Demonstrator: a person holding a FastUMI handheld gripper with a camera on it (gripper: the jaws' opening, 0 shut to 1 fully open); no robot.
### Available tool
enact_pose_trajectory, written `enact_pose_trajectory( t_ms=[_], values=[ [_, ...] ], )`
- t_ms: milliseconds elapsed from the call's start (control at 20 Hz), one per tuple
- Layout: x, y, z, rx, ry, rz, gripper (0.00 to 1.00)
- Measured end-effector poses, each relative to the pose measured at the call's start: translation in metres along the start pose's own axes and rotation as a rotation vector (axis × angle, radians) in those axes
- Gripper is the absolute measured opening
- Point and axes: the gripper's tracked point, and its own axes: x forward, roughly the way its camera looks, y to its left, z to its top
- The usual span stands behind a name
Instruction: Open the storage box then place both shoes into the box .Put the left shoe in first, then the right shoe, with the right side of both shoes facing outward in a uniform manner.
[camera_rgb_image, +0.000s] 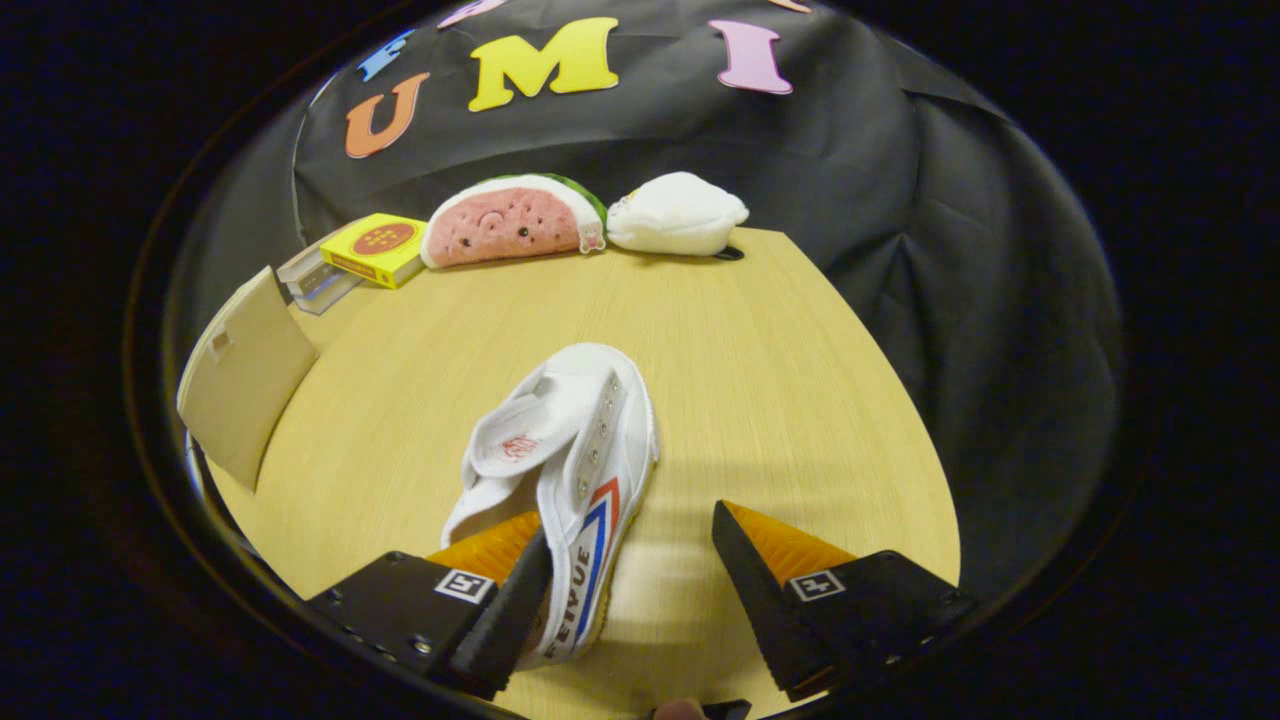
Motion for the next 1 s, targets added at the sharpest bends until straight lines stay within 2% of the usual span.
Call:
enact_pose_trajectory(
  t_ms=[50,200,300,350,400,500,1000],
  values=[
    [0.003,0.004,0.001,0.009,0.001,0.017,0.85],
    [0.007,0.019,0.000,0.051,0.012,0.073,0.54],
    [0.008,0.017,0.000,0.077,0.027,0.053,0.33],
    [0.011,0.010,-0.002,0.105,0.033,0.030,0.33],
    [0.008,0.009,-0.001,0.138,0.051,0.031,0.11],
    [0.008,0.003,-0.002,0.184,0.077,0.004,0.00],
    [-0.023,0.036,0.002,0.352,0.147,0.013,0.00]
  ],
)
